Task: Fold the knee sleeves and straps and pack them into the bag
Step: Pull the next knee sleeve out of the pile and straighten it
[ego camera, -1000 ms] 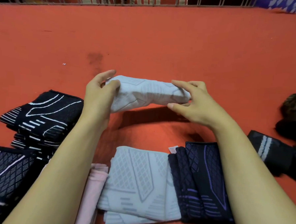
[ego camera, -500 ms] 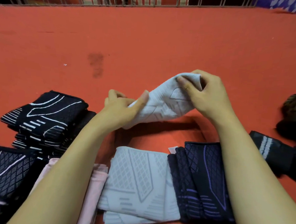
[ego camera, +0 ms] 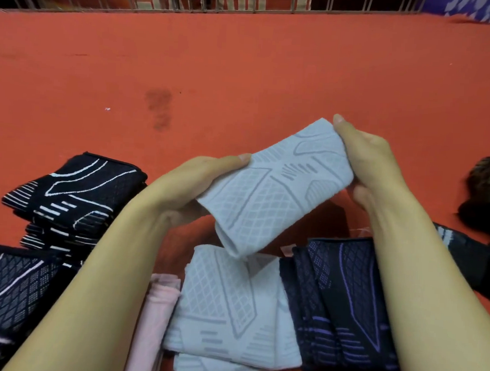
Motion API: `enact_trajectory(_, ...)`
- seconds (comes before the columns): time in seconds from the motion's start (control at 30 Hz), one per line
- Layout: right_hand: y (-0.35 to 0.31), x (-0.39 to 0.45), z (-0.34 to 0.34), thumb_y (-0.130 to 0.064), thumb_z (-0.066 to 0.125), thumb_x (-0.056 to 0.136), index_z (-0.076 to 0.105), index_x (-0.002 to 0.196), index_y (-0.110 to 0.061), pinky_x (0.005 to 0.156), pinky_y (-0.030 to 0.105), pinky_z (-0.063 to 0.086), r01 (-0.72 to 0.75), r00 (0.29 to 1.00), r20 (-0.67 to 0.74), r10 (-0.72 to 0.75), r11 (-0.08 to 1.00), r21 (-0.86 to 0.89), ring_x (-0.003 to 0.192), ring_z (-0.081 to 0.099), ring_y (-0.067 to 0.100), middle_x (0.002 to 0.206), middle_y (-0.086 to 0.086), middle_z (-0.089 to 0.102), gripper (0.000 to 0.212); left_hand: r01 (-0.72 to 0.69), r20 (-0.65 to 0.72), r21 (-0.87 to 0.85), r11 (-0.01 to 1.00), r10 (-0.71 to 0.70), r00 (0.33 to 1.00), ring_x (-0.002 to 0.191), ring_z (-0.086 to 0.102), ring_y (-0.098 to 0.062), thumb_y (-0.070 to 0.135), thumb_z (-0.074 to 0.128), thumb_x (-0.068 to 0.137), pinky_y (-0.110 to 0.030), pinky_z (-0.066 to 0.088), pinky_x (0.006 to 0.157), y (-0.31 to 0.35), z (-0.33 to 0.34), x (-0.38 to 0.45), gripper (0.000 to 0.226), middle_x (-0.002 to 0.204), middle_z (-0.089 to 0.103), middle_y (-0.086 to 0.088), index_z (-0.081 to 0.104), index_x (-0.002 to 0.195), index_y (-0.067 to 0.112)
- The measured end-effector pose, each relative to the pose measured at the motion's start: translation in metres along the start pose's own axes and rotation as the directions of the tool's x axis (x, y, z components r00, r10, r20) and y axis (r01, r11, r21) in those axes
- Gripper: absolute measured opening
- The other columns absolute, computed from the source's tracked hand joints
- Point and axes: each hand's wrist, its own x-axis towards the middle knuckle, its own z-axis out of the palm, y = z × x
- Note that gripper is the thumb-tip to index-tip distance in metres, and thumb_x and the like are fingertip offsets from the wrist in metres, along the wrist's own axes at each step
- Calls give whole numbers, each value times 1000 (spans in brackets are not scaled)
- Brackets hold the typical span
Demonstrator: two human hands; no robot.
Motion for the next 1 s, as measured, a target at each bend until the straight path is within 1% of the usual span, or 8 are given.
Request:
enact_trajectory(0.1,-7,-1,2,-20,61,101,71,97,-11,70,30,55,-92,994,78,77,974,209,70,69,14,77,1,72,14,19,76,-9,1000,-19,997,89,73,-22,36,70,89,-32,55,80,-2,0,1,41,101,77,-12,75,108,1)
enact_trajectory(0.23,-19,-9,5,-27,58,101,54,123,-4,90,39,59,-275,942,311,127,821,500,103,75,23,108,13,77,32,-27,112,-49,998,33,993,97,77,-20,26,59,102,-29,62,79,-5,4,1,27,107,79,-10,74,112,5)
enact_trajectory(0.37,-8,-14,12,-31,59,102,58,118,-8,75,39,64,-380,852,424,308,920,97,85,76,24,89,10,74,28,-213,-30,-40,976,211,977,116,71,-28,11,54,106,-41,56,98,-10,1,10,27,124,75,-11,67,130,13)
enact_trajectory(0.5,-5,-21,9,-44,56,101,68,95,-10,67,26,62,-301,766,485,423,901,-311,65,68,13,72,1,72,37,-214,-123,-86,973,203,971,99,75,-21,10,53,106,-33,61,76,-10,-6,15,29,117,77,-9,66,131,16)
enact_trajectory(0.6,-3,-21,9,-28,60,103,74,107,-7,60,20,42,-132,798,518,308,928,-349,62,50,10,76,-2,64,25,-187,-63,-37,982,184,981,87,75,-17,11,52,107,-29,61,67,-11,-4,12,28,108,79,-6,66,131,17)
enact_trajectory(0.73,3,-19,6,-11,55,104,70,127,-25,50,16,41,-48,820,532,209,953,-299,52,44,6,74,-6,62,31,-231,-86,14,973,231,969,60,64,-9,10,49,107,-21,51,52,-11,-2,10,30,82,75,5,68,128,19)
enact_trajectory(0.87,1,-18,5,-6,52,105,80,110,-24,75,31,58,66,802,594,61,980,-190,86,66,20,101,8,74,34,-371,-81,-53,927,367,927,90,52,-29,8,53,106,-37,48,78,-13,-6,11,32,103,62,-14,79,113,27)
enact_trajectory(1.0,-2,-22,10,15,33,100,64,80,-7,53,15,46,37,805,589,63,987,-156,56,58,3,65,-8,66,43,-412,-94,10,911,411,907,76,72,-13,-7,45,104,-23,52,57,-9,-4,4,47,84,75,1,73,73,14)
